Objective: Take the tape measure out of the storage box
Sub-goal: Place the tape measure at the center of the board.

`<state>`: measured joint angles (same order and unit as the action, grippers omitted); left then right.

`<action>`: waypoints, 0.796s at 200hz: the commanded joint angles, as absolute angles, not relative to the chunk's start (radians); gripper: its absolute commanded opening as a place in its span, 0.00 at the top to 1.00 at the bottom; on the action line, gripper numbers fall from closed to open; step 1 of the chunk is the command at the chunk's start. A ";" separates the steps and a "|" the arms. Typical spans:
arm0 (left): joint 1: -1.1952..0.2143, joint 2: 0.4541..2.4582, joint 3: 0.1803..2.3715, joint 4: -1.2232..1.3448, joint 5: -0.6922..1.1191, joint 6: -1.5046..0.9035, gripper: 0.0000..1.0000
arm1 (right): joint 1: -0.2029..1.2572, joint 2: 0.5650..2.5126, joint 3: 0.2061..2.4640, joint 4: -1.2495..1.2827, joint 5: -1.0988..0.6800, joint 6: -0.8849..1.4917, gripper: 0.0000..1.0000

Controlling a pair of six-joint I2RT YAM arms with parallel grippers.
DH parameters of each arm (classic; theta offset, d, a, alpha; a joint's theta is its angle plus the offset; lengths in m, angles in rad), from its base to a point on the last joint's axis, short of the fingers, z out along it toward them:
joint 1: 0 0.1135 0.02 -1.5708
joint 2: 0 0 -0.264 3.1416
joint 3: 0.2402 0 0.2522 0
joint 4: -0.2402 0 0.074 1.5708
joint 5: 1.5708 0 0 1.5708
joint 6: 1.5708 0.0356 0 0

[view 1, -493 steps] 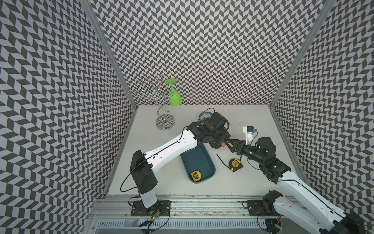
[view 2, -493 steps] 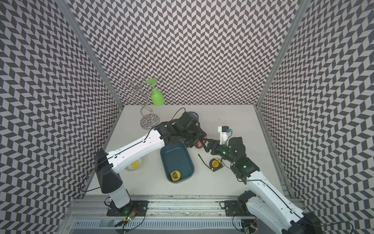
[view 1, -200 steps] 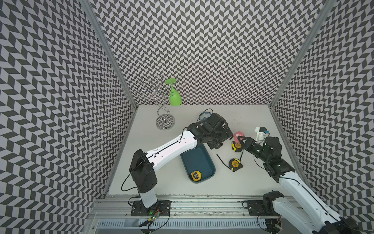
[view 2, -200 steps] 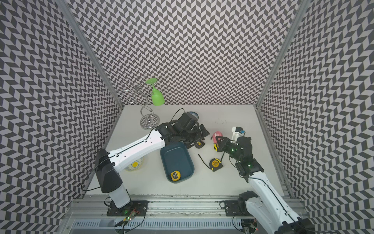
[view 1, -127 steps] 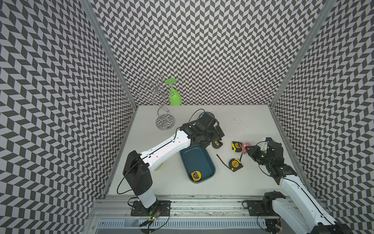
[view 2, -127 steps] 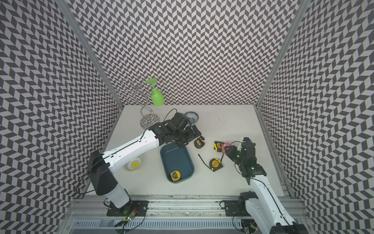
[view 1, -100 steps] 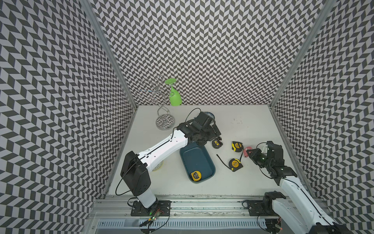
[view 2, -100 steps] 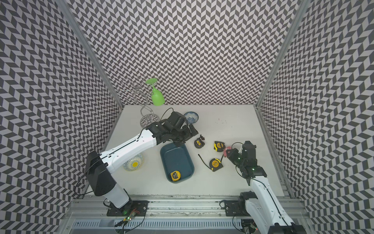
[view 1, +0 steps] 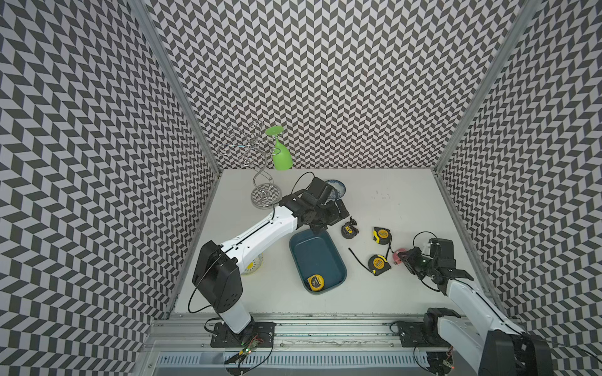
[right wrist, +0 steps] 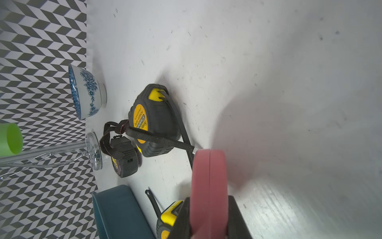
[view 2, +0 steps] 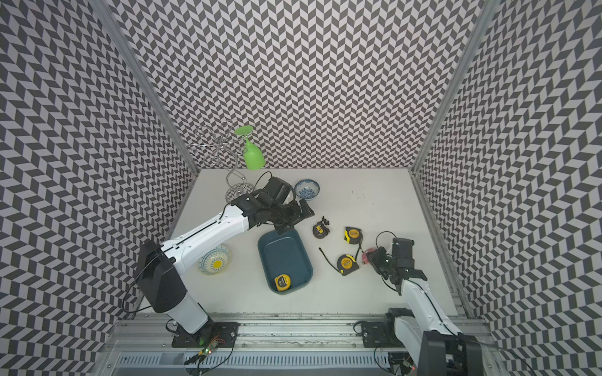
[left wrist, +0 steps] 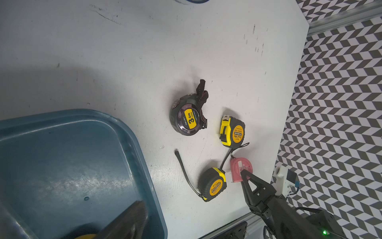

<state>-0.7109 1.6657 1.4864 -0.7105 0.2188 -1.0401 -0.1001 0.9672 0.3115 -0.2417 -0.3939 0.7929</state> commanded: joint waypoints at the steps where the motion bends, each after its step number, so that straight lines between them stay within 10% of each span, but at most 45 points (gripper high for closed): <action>1: -0.702 1.679 1.495 -0.707 0.237 -1.000 0.01 | -0.113 0.987 0.313 -0.290 -0.411 0.757 0.74; 159: -0.757 1.780 1.567 -0.997 0.097 -0.747 0.00 | -0.102 0.863 0.453 -0.593 -0.358 0.653 0.05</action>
<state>-0.7170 1.7218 1.5234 -0.8383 0.1783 -0.8986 -0.1078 0.8772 0.3901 -0.5522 -0.3798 0.6975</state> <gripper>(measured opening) 0.997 0.916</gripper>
